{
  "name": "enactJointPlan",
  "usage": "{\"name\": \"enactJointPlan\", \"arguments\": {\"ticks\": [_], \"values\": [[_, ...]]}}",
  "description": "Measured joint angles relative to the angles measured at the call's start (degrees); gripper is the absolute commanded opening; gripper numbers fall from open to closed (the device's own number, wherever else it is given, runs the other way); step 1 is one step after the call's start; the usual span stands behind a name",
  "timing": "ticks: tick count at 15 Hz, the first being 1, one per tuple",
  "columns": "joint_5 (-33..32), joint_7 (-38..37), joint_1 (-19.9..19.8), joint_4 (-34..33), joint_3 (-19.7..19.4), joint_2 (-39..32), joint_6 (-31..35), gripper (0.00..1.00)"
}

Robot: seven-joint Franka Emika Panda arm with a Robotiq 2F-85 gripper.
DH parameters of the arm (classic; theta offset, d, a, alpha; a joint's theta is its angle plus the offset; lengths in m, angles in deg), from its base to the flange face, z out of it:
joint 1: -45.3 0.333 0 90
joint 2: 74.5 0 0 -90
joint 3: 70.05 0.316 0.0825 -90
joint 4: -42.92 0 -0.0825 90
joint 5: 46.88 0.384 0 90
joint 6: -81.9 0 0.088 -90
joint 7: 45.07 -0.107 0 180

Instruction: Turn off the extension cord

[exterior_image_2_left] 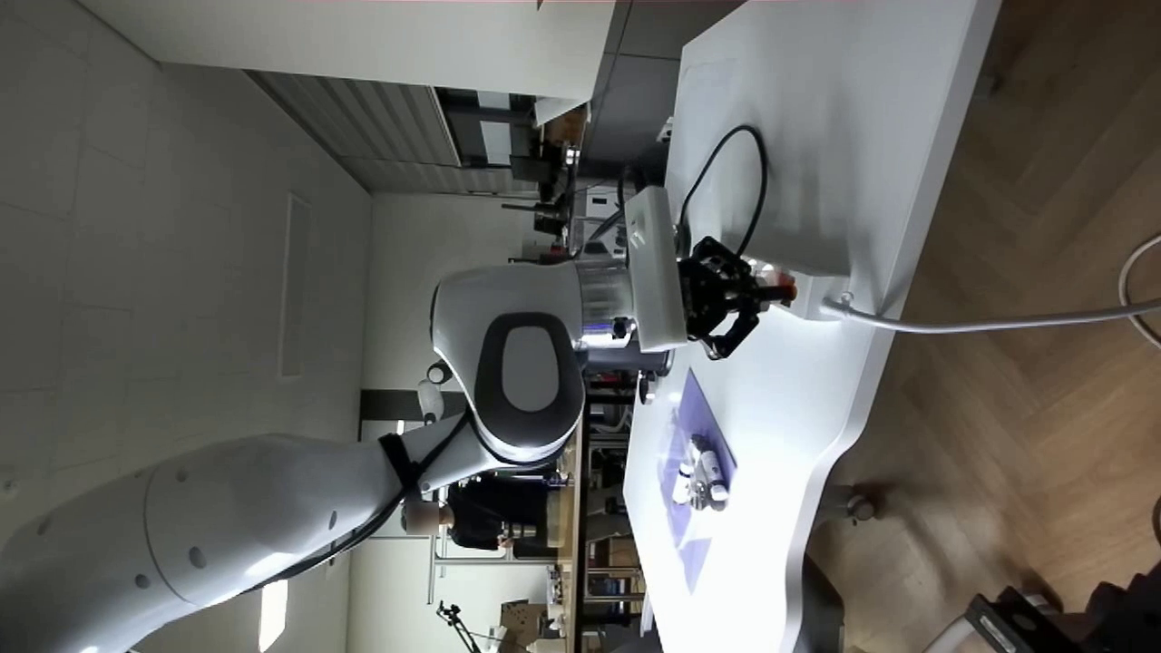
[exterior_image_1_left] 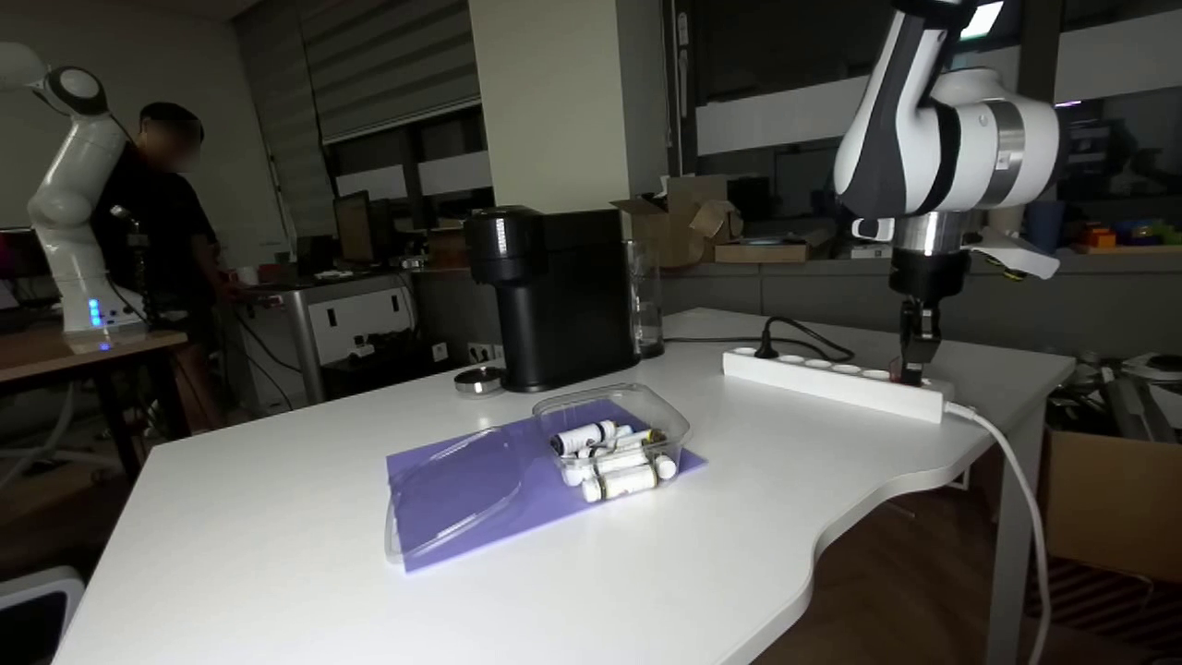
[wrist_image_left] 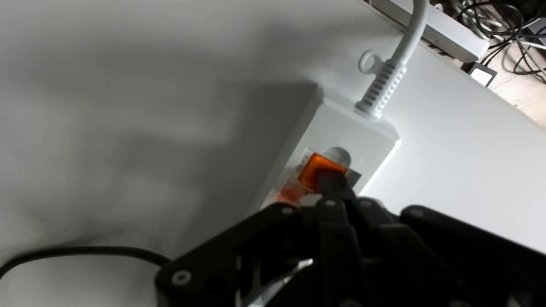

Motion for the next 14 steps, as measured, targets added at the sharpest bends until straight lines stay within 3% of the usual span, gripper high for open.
{"name": "enactJointPlan", "arguments": {"ticks": [5, 6, 7, 14], "values": [[-0.38, -7.46, 2.74, 0.52, -1.12, 9.68, -10.39, 0.0], [-0.46, -8.79, 3.42, 0.56, -1.62, 12.69, -12.39, 0.26], [-1.21, -10.25, 4.26, 0.58, -2.39, 15.58, -14.17, 0.26], [-11.56, -20.47, 8.41, 0.39, -8.07, 27.29, -24.97, 0.73]]}}
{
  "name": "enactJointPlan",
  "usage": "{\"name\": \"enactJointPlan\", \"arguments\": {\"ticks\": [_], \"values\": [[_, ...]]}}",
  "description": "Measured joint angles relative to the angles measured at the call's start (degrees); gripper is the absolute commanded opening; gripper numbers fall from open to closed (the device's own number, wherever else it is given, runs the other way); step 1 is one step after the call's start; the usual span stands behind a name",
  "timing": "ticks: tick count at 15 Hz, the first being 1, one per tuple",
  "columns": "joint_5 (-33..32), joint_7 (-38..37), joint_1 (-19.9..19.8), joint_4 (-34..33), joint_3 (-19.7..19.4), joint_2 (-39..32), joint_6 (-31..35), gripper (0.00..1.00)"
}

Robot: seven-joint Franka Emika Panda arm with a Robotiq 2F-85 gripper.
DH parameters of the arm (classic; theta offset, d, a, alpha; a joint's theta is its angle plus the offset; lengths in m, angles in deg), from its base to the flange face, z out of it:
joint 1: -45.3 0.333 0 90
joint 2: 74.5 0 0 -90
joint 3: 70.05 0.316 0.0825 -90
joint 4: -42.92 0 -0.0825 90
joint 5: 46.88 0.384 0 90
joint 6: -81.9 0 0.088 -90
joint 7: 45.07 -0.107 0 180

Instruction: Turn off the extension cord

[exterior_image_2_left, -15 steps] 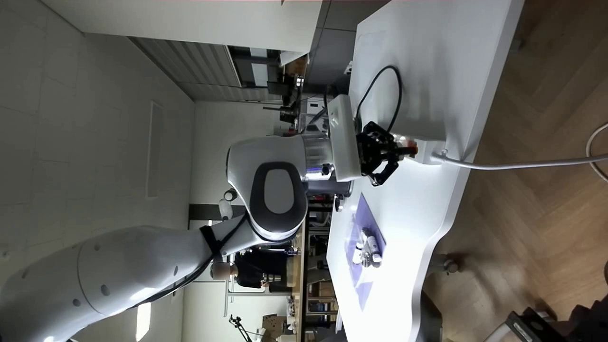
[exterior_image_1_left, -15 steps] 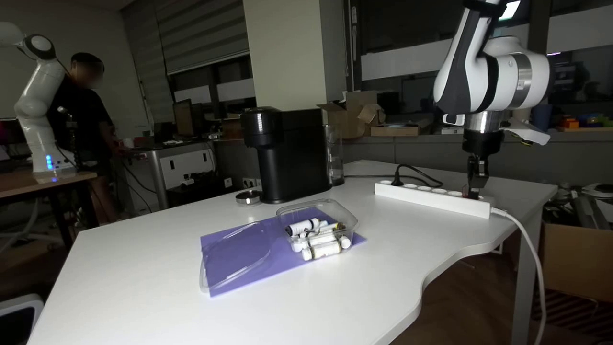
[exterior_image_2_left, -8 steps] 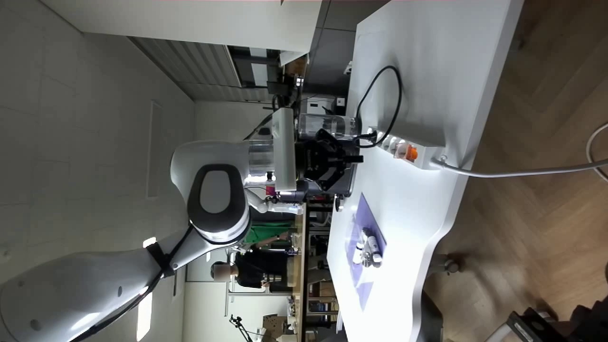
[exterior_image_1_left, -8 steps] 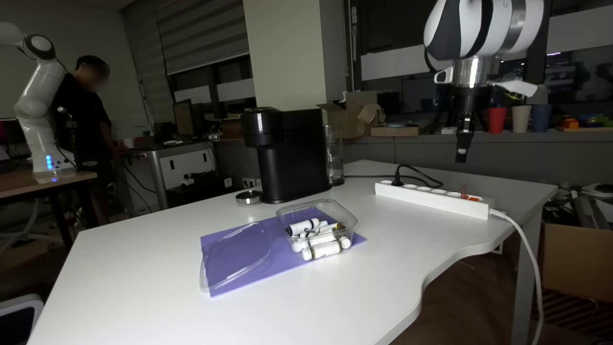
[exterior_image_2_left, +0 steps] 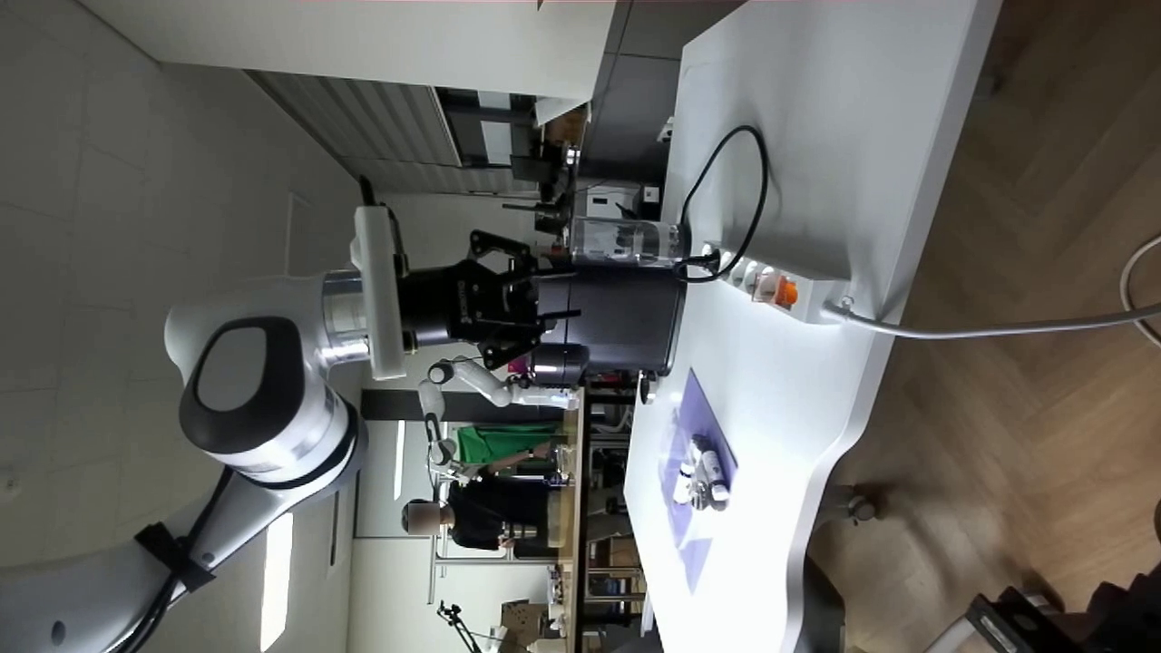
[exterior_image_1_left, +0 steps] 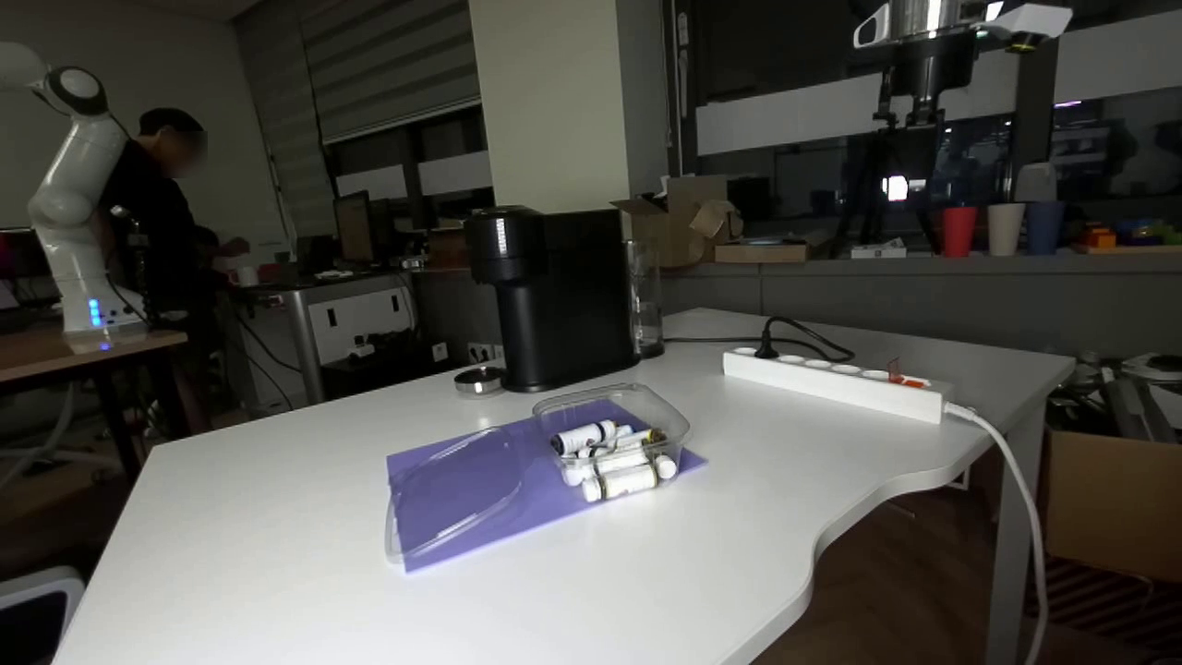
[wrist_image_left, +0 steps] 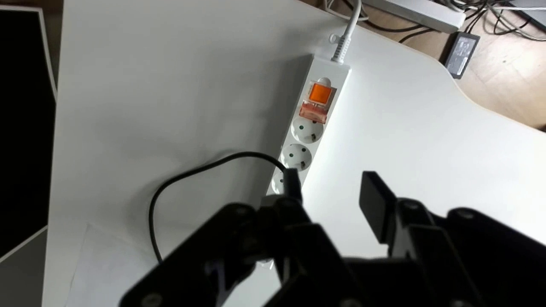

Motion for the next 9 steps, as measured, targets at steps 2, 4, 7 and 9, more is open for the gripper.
{"name": "enactJointPlan", "arguments": {"ticks": [2, 4, 7, 9], "values": [[-0.46, -0.5, 0.29, -0.17, -0.6, 1.18, -1.94, 0.87], [-0.78, -0.68, 0.43, -0.72, -1.22, 2.14, -3.9, 0.99], [-2.62, -1.58, 0.47, -2.03, -2.1, 3.04, -7.12, 0.96], [-3.95, -2.29, 0.49, -2.99, -2.48, 3.08, -9.24, 1.0]]}}
